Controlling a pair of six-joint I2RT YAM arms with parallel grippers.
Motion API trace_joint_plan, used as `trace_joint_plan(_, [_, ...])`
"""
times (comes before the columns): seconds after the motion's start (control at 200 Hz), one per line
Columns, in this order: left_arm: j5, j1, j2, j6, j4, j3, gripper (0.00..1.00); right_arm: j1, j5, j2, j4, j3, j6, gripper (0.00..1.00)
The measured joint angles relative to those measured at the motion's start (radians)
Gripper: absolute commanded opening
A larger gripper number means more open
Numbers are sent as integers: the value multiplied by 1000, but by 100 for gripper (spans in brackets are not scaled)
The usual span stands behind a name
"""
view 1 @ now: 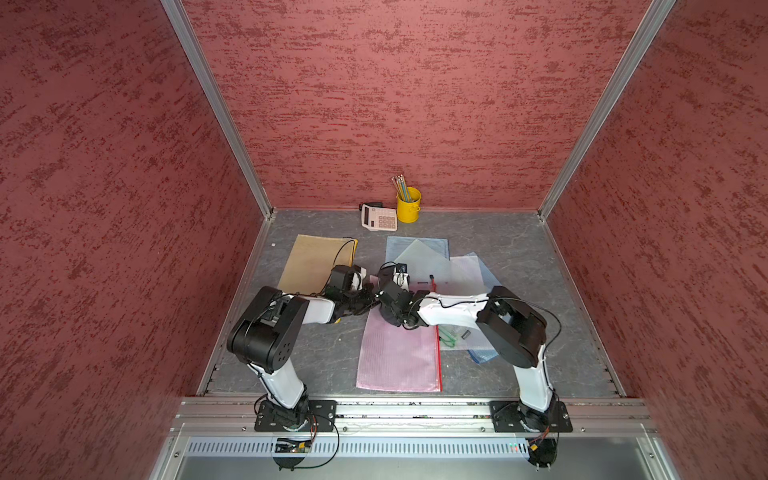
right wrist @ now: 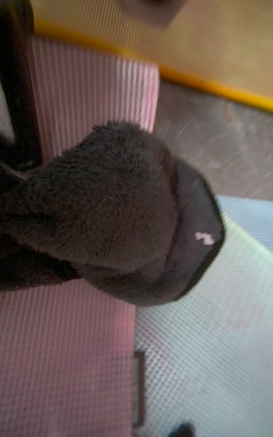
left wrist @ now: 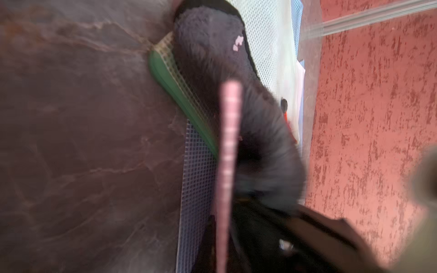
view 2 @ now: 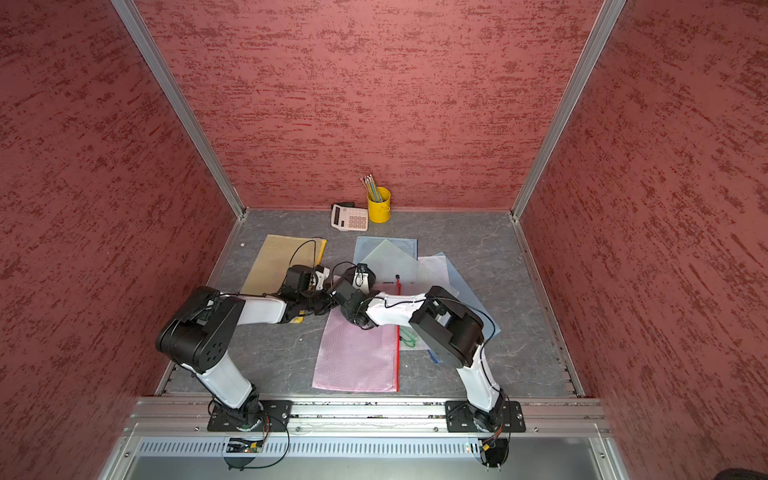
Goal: Wipe the document bag
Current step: Wipe the dirt from the document bag.
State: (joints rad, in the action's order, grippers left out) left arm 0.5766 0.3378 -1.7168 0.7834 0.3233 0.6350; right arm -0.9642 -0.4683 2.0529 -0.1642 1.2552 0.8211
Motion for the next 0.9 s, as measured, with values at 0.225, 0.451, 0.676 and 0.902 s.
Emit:
trace_joint_plan(0.225, [-6, -10, -6, 77, 42, -19, 0, -90, -48, -120, 12, -187, 75, 0])
trace_joint_plan(0.451, [20, -33, -42, 123, 71, -24, 0, -241, -26, -347, -189, -401, 280, 0])
trace_joint_plan(0.676, [24, -35, -47, 130, 119, -30, 0, -197, -36, -443, -430, -271, 248, 0])
trace_joint_plan(0.902, [16, -28, -56, 153, 162, -49, 0, -143, -75, -278, 40, -117, -42, 0])
